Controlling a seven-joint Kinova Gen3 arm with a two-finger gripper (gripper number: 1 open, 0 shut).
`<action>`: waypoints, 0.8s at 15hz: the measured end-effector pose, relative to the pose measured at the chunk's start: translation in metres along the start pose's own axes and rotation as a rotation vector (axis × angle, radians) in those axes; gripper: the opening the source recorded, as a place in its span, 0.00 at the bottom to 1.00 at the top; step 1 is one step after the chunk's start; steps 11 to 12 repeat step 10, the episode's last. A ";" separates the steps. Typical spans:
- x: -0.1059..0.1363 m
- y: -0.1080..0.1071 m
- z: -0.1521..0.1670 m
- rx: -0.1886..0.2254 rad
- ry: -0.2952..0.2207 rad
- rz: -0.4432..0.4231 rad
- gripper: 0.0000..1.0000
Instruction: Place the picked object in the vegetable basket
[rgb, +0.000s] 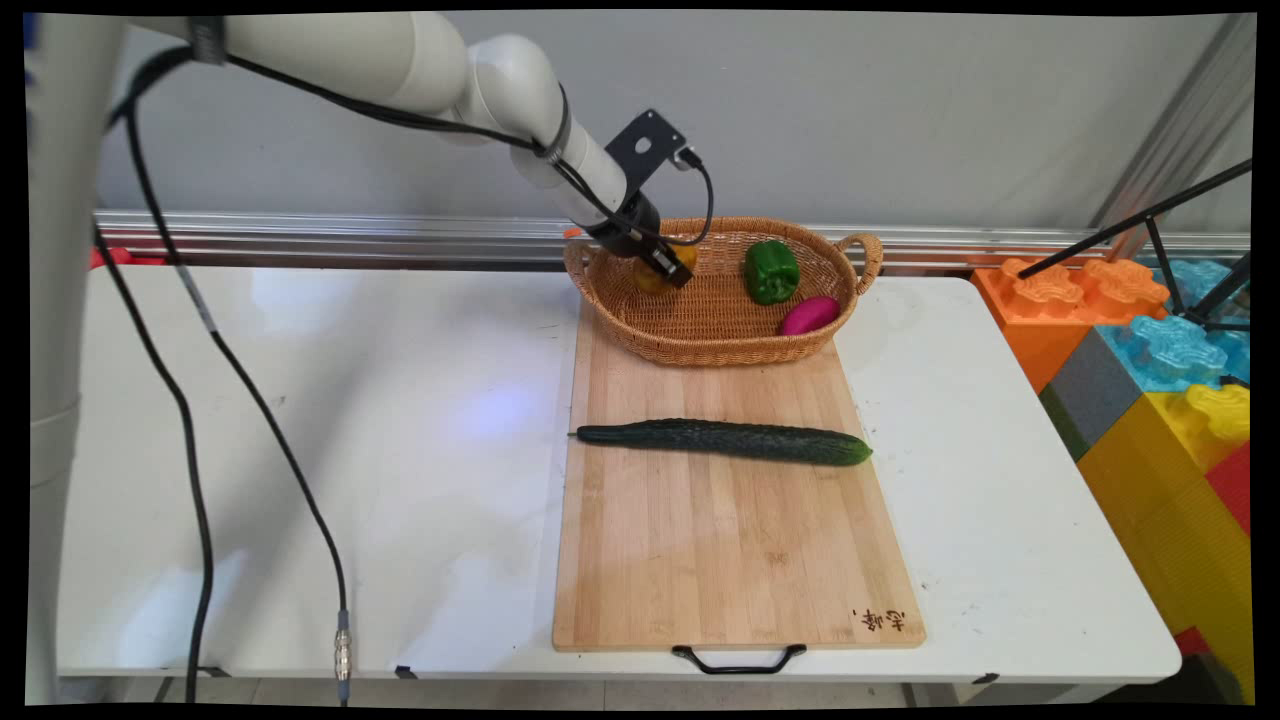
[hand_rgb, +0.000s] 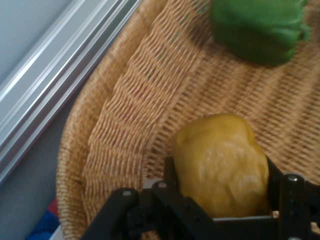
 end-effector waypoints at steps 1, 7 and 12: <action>-0.002 -0.003 0.006 0.005 -0.006 -0.009 0.00; -0.001 -0.010 0.026 0.029 -0.012 -0.043 1.00; 0.007 -0.007 0.025 0.023 -0.006 -0.045 1.00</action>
